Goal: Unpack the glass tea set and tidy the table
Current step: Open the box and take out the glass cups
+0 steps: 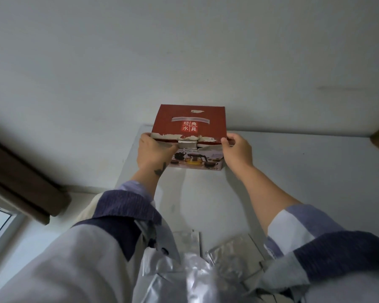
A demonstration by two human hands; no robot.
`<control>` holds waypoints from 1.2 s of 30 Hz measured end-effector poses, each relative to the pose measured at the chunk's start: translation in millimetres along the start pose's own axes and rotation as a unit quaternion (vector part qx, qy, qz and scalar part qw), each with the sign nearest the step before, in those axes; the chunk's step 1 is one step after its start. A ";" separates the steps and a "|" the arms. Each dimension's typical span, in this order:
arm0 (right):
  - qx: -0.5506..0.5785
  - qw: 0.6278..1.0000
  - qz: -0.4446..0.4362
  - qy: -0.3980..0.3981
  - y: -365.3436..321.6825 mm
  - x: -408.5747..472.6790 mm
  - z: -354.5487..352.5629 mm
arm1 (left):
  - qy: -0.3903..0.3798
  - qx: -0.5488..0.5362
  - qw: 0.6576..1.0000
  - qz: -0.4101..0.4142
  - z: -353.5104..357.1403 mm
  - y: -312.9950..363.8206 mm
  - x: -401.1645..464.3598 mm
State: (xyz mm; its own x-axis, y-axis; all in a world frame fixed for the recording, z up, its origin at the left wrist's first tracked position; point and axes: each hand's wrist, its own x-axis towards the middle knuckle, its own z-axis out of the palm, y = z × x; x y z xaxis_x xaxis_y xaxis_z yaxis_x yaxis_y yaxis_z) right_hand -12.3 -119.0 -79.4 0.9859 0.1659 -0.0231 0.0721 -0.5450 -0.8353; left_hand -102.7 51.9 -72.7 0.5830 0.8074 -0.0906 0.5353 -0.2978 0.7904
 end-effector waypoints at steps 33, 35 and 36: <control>-0.047 0.998 0.000 -0.052 -75.2 88.7 20.1 | -0.055 0.248 0.952 0.170 7.7 -17.1 20.2; -0.014 0.996 -0.014 -0.090 -74.9 88.2 18.4 | -0.059 0.246 0.952 0.170 6.5 -16.6 20.6; -0.023 0.994 -0.024 -0.105 -75.3 86.2 17.0 | -0.059 0.245 0.953 0.170 5.3 -15.7 20.4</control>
State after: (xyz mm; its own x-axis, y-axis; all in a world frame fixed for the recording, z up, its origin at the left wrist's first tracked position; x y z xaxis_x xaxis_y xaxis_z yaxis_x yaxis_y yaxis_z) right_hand 64.7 -49.7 -27.8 0.9284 0.3576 -0.1010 0.1306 -0.5686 -0.8122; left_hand -95.9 70.3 -90.1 0.8229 0.5674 0.0301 0.5072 -0.7574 0.4113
